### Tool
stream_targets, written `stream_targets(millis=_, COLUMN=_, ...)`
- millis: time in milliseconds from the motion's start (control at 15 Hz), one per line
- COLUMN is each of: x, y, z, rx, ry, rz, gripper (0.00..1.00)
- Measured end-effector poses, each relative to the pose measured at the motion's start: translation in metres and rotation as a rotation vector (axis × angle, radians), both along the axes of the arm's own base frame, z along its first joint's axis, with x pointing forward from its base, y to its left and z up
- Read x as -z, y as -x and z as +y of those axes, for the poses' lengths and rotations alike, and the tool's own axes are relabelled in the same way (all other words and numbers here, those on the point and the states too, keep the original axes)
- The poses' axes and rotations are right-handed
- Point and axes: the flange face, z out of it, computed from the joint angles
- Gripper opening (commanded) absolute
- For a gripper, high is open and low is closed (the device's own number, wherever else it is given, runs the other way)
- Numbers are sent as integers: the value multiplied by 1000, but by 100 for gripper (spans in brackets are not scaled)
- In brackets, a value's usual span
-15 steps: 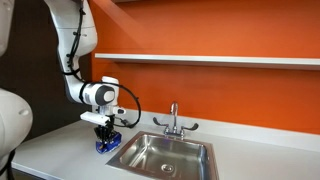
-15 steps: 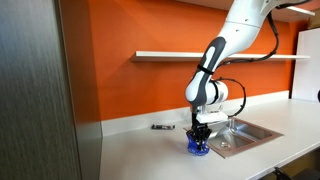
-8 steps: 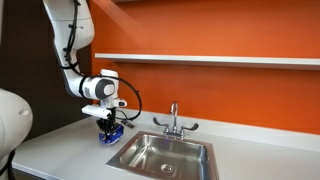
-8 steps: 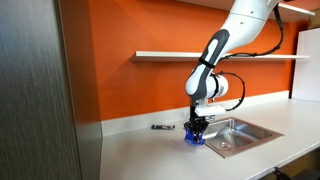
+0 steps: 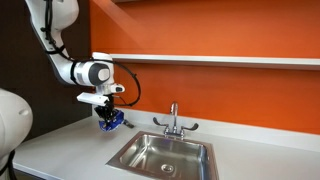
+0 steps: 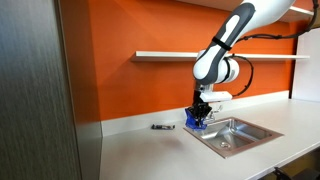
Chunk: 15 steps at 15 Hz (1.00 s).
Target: Put the blue Doritos packet on the bottom shelf
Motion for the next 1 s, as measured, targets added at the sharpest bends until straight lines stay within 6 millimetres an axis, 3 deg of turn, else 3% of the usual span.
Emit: stream_targets(millis=1000, x=-195, y=67, z=23, rx=-25, ry=39, rz=-360, gripper=1)
